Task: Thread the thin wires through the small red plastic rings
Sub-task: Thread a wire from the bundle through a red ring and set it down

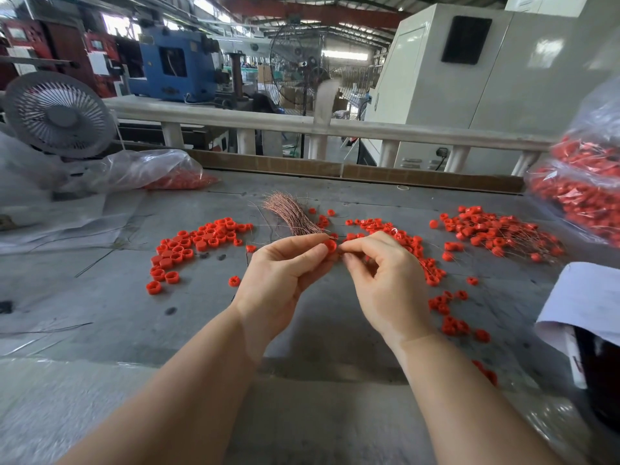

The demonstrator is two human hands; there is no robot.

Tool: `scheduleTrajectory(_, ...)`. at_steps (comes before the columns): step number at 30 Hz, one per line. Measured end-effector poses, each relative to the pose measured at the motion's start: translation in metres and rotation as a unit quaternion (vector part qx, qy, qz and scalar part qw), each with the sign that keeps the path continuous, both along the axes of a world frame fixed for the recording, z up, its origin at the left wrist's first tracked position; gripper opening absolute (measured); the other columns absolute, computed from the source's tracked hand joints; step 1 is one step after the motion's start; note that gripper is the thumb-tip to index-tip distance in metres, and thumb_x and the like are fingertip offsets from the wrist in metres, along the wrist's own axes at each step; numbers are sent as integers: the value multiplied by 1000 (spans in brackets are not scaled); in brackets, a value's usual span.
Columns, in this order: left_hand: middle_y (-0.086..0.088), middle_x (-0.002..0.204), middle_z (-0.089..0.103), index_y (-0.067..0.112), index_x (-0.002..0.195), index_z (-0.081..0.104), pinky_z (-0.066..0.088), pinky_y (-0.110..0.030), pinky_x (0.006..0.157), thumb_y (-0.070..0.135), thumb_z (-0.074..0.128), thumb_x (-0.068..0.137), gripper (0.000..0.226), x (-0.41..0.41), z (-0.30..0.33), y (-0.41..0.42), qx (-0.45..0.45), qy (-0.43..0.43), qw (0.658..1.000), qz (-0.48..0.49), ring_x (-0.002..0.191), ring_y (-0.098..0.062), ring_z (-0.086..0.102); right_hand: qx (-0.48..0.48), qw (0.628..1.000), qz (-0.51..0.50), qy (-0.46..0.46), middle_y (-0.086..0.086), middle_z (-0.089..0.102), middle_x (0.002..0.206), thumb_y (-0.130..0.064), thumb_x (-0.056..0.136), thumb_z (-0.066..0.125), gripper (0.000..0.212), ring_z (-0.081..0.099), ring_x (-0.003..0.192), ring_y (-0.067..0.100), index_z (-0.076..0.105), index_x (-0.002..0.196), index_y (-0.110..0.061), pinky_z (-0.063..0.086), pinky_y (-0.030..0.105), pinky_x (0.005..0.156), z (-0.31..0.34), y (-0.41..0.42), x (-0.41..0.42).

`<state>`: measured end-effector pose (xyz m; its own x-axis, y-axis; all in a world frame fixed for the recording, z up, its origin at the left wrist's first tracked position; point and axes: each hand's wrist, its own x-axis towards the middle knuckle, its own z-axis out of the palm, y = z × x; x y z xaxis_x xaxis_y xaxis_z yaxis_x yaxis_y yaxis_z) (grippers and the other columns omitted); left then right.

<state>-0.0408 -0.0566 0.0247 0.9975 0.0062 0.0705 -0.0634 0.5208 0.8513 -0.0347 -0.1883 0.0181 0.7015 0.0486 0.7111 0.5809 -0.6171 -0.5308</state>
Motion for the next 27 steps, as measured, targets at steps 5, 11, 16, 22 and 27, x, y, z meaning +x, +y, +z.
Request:
scheduleTrajectory(5,-7,71,72,8,69,73,54,-17,60,-8,56,80,26,0,0,0,-10,3,1000,-1,66,-12,69,5,1000,6,0,-4,59,77,-7,83,67,5,50,67,9,70,80,-10,44,26,65,0,0,1)
scheduleTrajectory(11,-7,71,72,6,71,71,55,-18,61,-8,55,79,23,0,0,0,-22,6,1000,-3,65,-12,69,7,1000,14,9,-5,59,78,-5,84,65,7,51,71,10,70,82,-10,45,27,67,-2,1,3)
scheduleTrajectory(16,-7,71,72,5,74,71,55,-17,61,-8,56,81,21,0,0,0,0,3,1000,2,66,-12,69,18,1000,24,8,-4,60,77,-7,83,65,7,51,69,8,68,80,-12,45,28,66,-2,0,3)
scheduleTrajectory(22,-8,72,72,7,67,75,56,-18,64,-7,52,83,30,0,2,1,-27,14,999,-24,67,-13,69,15,1000,19,15,-1,61,78,-6,83,65,7,54,70,15,68,80,-11,46,34,67,-3,-1,4)
scheduleTrajectory(27,-8,72,72,6,69,74,56,-18,63,-8,51,82,29,-1,3,0,-37,20,999,-28,66,-13,69,17,1000,14,13,-3,60,77,-6,83,66,7,52,69,12,69,80,-11,45,31,66,-2,-1,3)
